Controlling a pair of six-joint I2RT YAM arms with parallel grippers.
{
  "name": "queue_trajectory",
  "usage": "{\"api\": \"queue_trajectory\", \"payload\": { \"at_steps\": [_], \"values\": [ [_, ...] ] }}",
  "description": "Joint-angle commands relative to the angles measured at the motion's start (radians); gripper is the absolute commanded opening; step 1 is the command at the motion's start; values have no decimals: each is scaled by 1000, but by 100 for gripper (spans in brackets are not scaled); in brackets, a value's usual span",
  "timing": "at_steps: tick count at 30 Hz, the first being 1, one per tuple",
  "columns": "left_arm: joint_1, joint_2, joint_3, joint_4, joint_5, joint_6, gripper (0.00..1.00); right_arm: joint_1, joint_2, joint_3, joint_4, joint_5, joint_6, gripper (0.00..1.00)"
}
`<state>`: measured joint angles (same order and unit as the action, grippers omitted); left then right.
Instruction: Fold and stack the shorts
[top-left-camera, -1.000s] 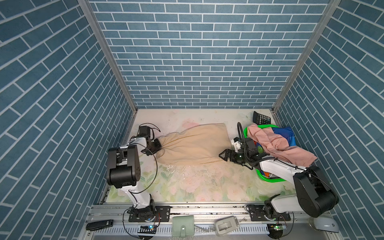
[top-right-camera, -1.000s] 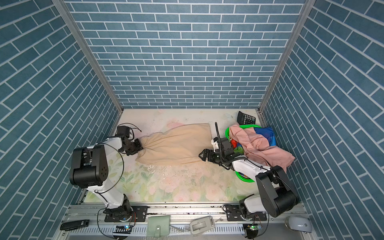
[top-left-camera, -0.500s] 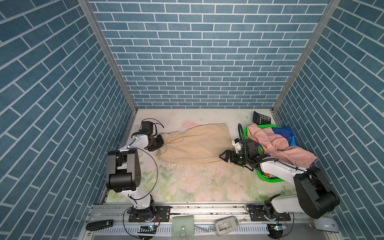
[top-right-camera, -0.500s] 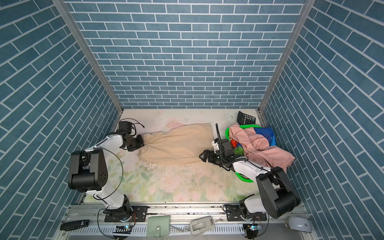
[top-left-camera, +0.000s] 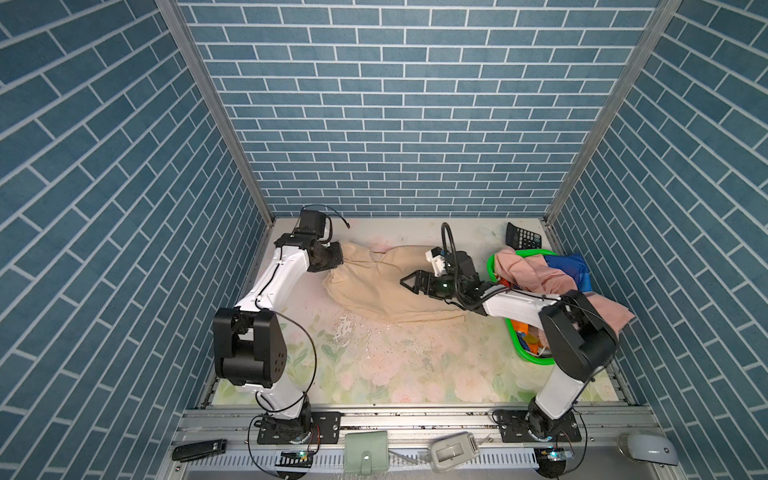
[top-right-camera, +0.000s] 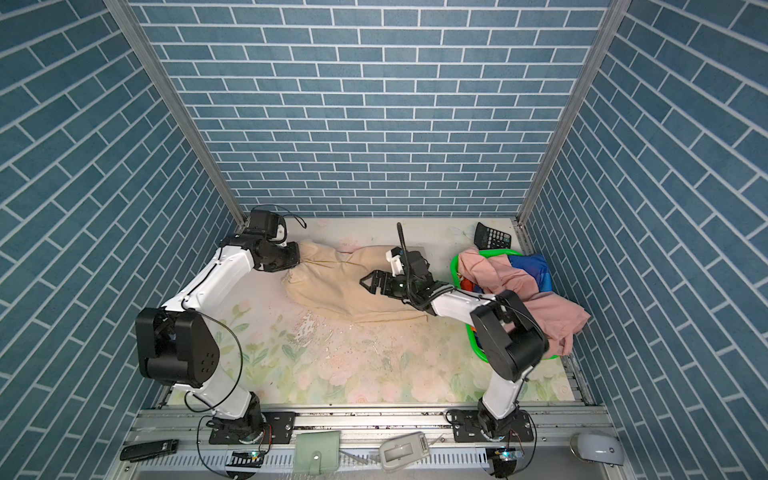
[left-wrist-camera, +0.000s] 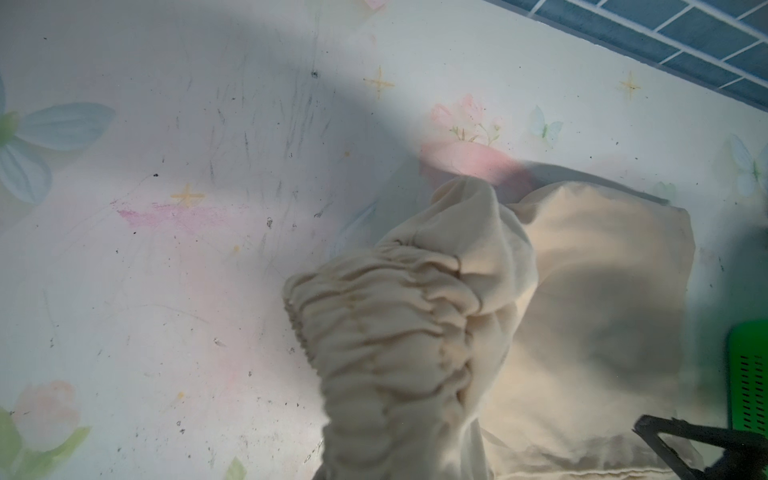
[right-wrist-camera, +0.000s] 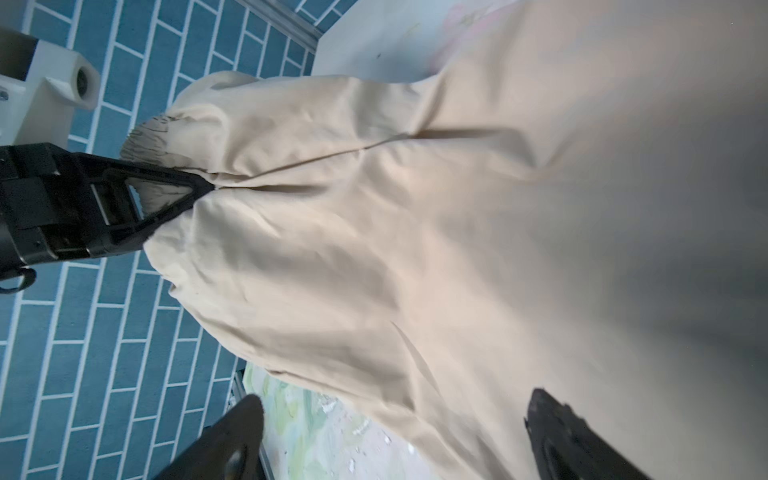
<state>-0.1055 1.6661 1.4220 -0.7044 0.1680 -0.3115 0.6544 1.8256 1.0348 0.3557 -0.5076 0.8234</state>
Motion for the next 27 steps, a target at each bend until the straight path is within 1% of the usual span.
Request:
{"api": "queue_trajectory", "payload": {
  "at_steps": [1,5,11,18,27],
  "values": [
    [-2,33,29,-58,-32,27,0,21,134,114,142,-55,100,99],
    [-2,47,34,-61,-30,38,0,34,291,265,183,-75,171,99],
    [-2,39,25,-46,-15,37,0,47,470,485,32,-39,173,99],
    [-2,16,9,-31,5,36,0,36,648,754,-128,5,153,99],
    [0,8,-9,-38,4,54,0,-7,906,1185,-318,43,154,99]
  ]
}}
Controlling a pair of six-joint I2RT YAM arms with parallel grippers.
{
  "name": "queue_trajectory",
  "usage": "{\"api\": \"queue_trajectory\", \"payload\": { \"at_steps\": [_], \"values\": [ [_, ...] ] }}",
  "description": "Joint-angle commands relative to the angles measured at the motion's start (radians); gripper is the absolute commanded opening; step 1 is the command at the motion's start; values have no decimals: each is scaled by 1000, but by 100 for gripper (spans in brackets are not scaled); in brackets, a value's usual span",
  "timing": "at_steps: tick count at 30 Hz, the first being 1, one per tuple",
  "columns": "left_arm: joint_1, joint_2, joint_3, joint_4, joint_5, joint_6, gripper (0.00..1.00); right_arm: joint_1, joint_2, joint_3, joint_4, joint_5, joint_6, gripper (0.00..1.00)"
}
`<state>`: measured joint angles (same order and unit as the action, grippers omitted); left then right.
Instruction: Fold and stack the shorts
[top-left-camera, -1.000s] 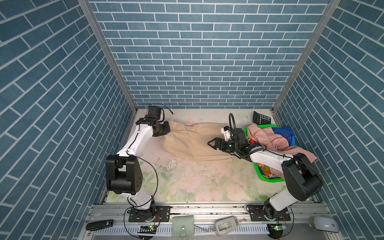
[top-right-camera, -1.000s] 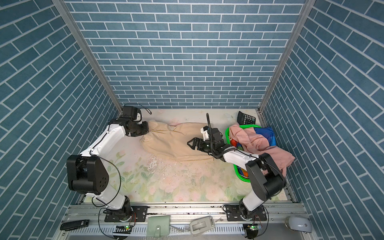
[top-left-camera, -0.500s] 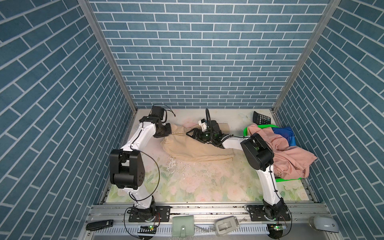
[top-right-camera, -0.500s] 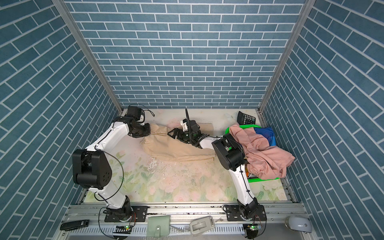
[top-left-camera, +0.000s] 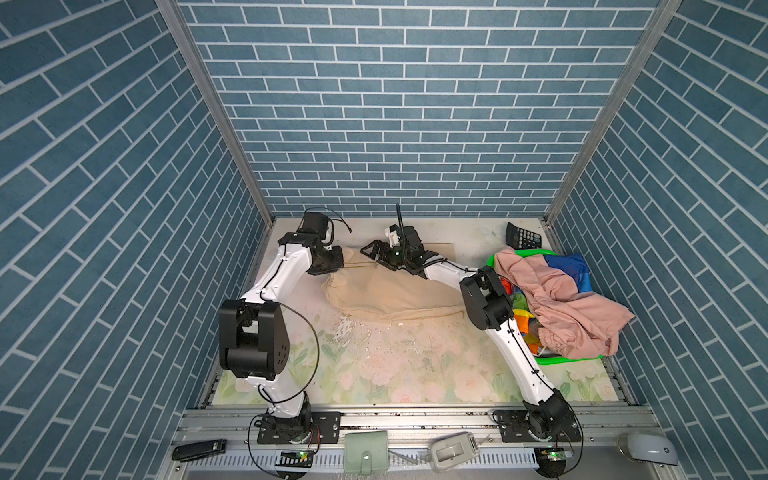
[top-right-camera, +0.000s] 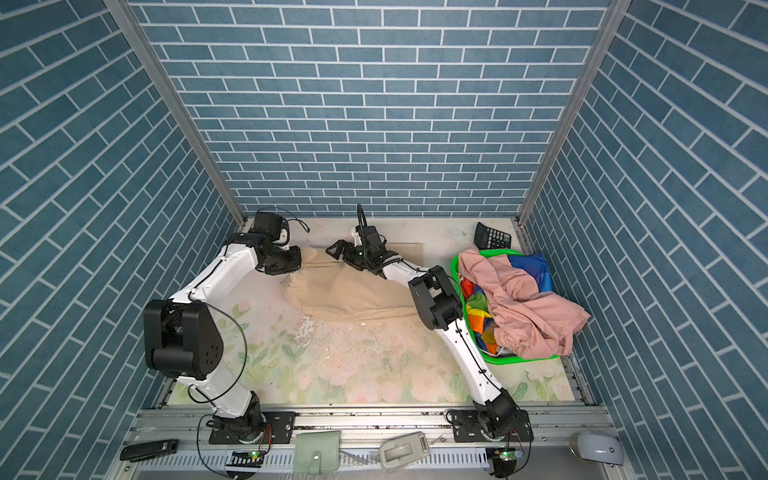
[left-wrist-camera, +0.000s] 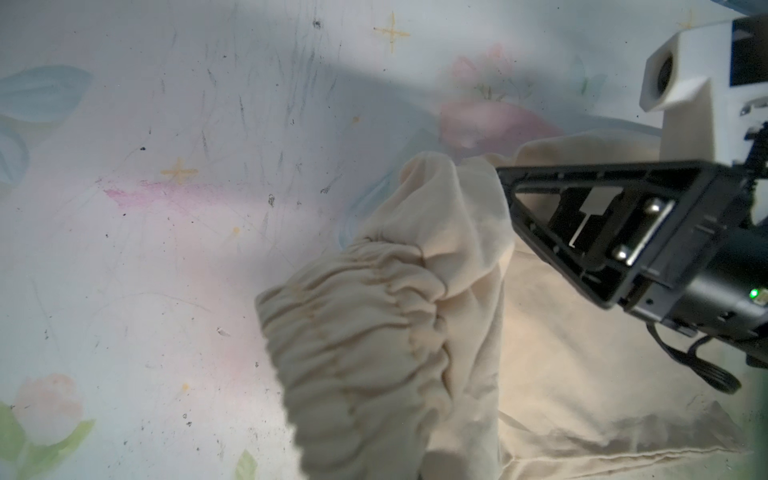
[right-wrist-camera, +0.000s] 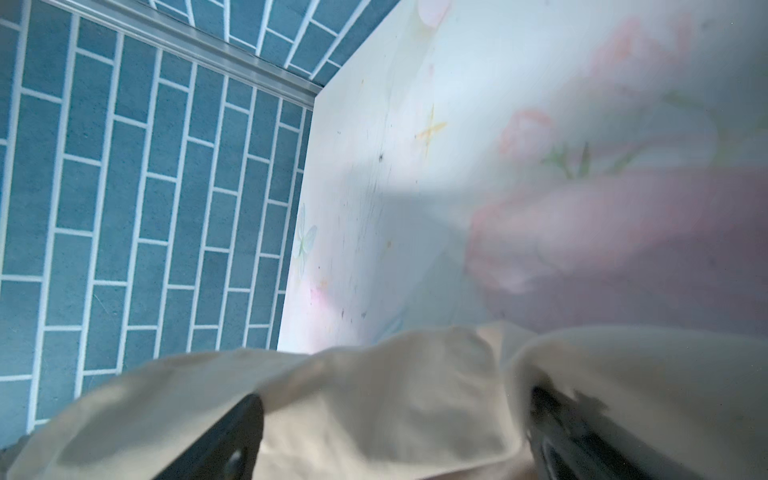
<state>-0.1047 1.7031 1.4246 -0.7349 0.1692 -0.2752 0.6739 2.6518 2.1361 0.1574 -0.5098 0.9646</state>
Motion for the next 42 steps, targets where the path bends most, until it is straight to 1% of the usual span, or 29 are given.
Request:
{"api": "queue_trajectory", "payload": {
  "at_steps": [1,5,8,12,15,19,21,24,27,30,33,42],
  "values": [
    [-1,-28,-11,-8,4,18,0,-34,103,126,-132,45,15,99],
    [-1,-33,-7,-21,-2,32,0,-60,142,247,-164,24,22,99],
    [-1,-30,1,-37,-22,42,0,-79,95,245,-170,23,-3,99],
    [-1,-22,3,-38,-19,35,0,-98,-11,195,-189,-3,-46,99],
    [-1,-21,7,-49,-29,34,0,-94,-158,30,-162,-5,-91,99],
    [-1,-28,26,-71,-43,35,0,-80,-403,-352,10,12,-76,99],
    [-2,-27,38,-82,-52,39,0,-67,-511,-501,53,29,-70,99],
    [-3,-18,57,-96,-60,42,0,-29,-626,-731,168,41,-29,99],
    [-5,-5,68,-98,-69,44,0,29,-700,-895,240,69,-7,99],
    [-6,14,78,-101,-69,40,0,85,-729,-994,289,90,9,99],
    [-10,25,85,-101,-74,37,0,133,-728,-1061,332,112,26,99],
    [-31,44,111,-133,-109,50,0,201,-669,-1174,407,111,84,99]
  ]
}}
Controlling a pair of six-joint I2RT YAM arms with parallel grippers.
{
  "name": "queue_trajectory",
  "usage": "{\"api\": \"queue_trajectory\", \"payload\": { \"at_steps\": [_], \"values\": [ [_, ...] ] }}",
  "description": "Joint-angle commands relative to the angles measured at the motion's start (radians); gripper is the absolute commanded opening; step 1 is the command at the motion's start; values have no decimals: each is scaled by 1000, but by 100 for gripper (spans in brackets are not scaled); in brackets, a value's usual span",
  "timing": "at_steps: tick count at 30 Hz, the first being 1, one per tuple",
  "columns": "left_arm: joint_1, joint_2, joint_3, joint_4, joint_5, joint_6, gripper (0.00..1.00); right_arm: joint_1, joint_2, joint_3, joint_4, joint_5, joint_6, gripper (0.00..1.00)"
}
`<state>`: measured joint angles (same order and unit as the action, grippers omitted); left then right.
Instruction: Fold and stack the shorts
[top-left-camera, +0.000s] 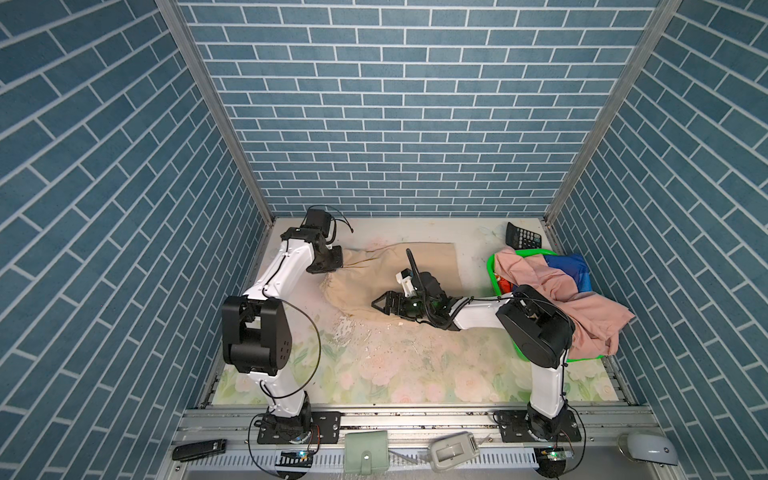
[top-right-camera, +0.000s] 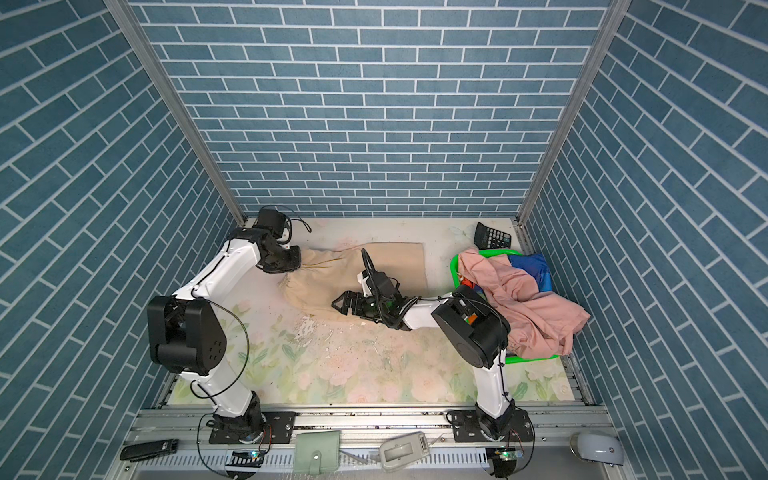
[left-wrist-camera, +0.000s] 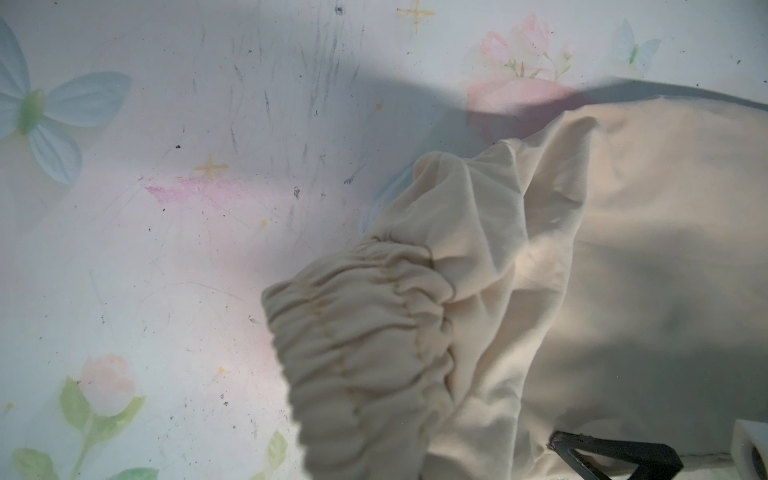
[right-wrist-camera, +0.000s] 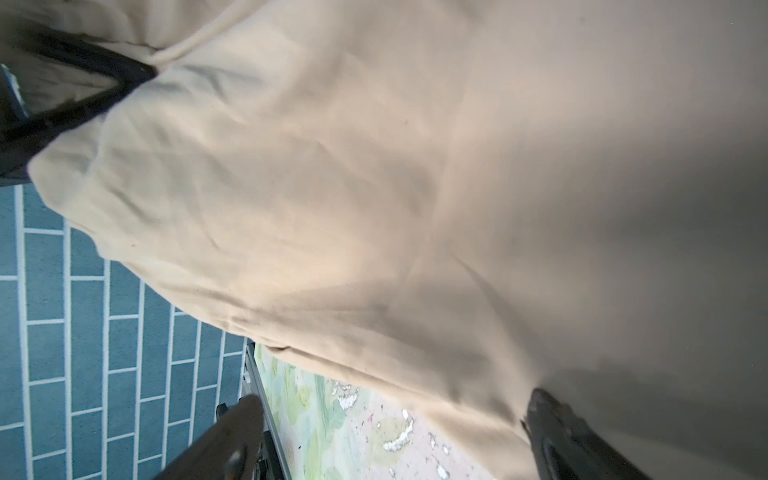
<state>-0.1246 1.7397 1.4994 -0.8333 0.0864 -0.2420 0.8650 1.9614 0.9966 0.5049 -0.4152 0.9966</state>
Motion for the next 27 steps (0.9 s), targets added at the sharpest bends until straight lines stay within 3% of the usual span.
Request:
{"api": "queue_trajectory", "payload": {
  "at_steps": [1,6,15,20,27],
  "values": [
    [-15,7,40,-39,-29,19,0,11,18,-46,74,10,57,99],
    [-54,22,89,-80,-77,27,0,-34,-121,-98,15,-4,21,99],
    [-125,122,231,-220,-246,74,0,-272,-417,-83,-561,115,-293,99],
    [-125,128,256,-273,-370,97,0,-350,-404,-43,-752,188,-444,99],
    [-112,117,306,-333,-510,143,0,-379,-301,13,-808,228,-498,99]
  ]
}}
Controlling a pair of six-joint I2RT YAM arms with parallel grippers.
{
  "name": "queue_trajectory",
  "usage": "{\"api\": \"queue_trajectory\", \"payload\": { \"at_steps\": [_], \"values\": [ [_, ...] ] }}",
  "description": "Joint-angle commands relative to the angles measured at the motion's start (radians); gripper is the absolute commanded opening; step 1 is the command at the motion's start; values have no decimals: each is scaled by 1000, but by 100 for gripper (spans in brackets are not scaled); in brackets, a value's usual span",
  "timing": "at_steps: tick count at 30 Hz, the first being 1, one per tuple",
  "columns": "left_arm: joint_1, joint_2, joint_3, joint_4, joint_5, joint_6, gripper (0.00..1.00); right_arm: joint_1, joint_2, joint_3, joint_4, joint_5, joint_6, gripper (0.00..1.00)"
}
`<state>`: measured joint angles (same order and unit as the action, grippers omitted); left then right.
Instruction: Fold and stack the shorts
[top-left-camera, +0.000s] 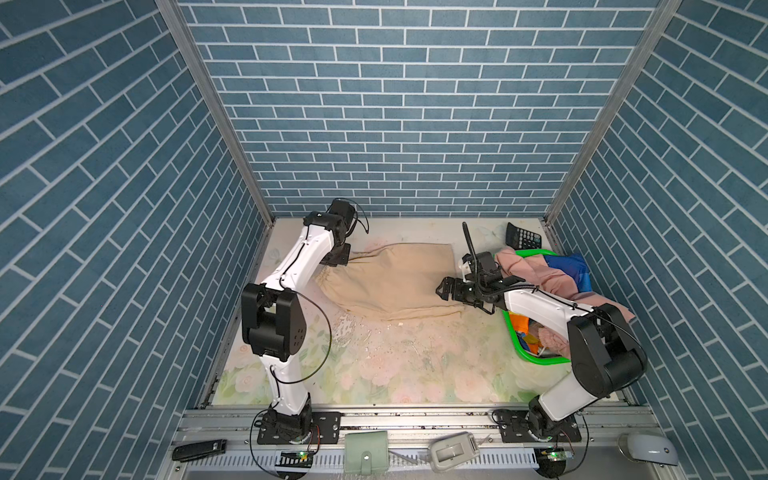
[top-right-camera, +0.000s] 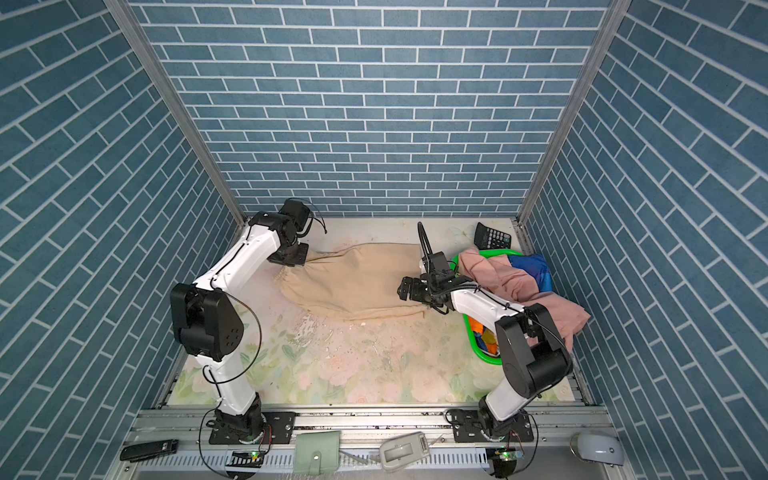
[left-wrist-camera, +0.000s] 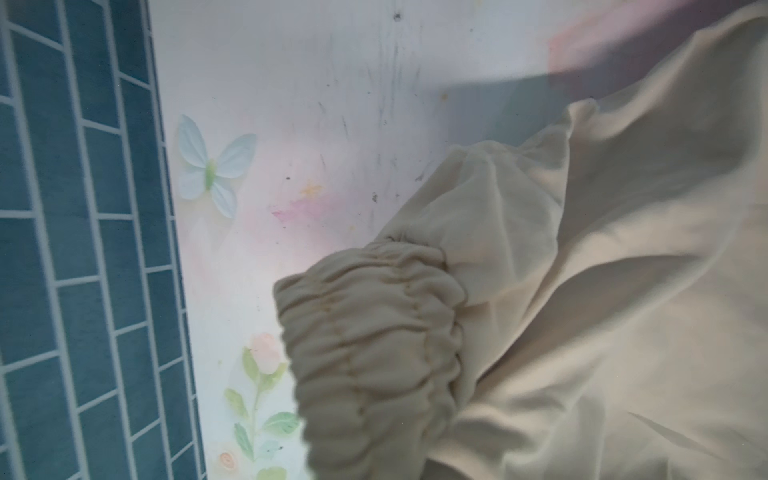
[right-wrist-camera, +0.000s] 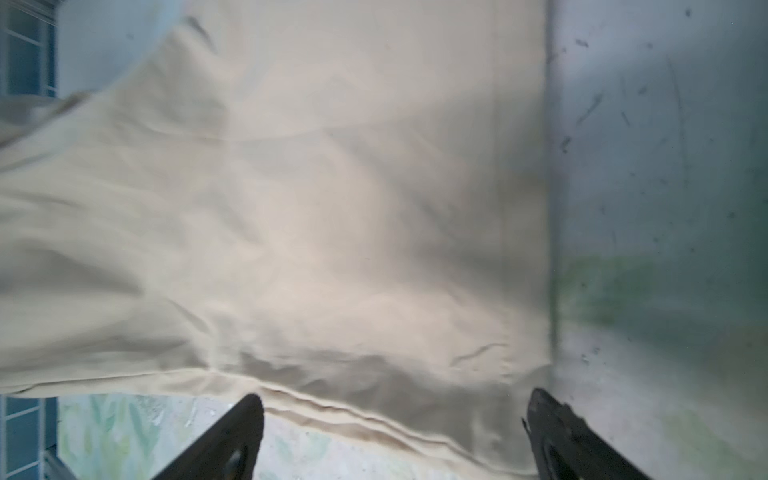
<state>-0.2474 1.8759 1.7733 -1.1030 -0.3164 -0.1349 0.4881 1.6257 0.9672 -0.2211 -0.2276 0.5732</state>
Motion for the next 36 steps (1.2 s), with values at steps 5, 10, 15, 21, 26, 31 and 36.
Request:
{"api": "queue_trajectory", "payload": {
  "at_steps": [5,10,15,21,26,31,36],
  "values": [
    [13,-1,49,-81,-100,43,0,-2,100,73,-60,35,-65,99],
    [-18,29,78,-93,-48,13,0,2,149,96,-29,12,-37,99],
    [-88,113,179,-164,-34,-22,0,7,176,106,5,-9,-11,99],
    [-182,266,382,-311,-32,-74,0,26,200,117,20,-10,1,99],
    [-237,389,585,-423,-16,-125,0,50,224,120,36,-15,11,99],
    [-261,489,768,-503,29,-181,0,70,242,110,65,-19,26,99],
    [-265,507,774,-462,143,-244,0,88,257,96,95,-29,45,99]
  ]
}}
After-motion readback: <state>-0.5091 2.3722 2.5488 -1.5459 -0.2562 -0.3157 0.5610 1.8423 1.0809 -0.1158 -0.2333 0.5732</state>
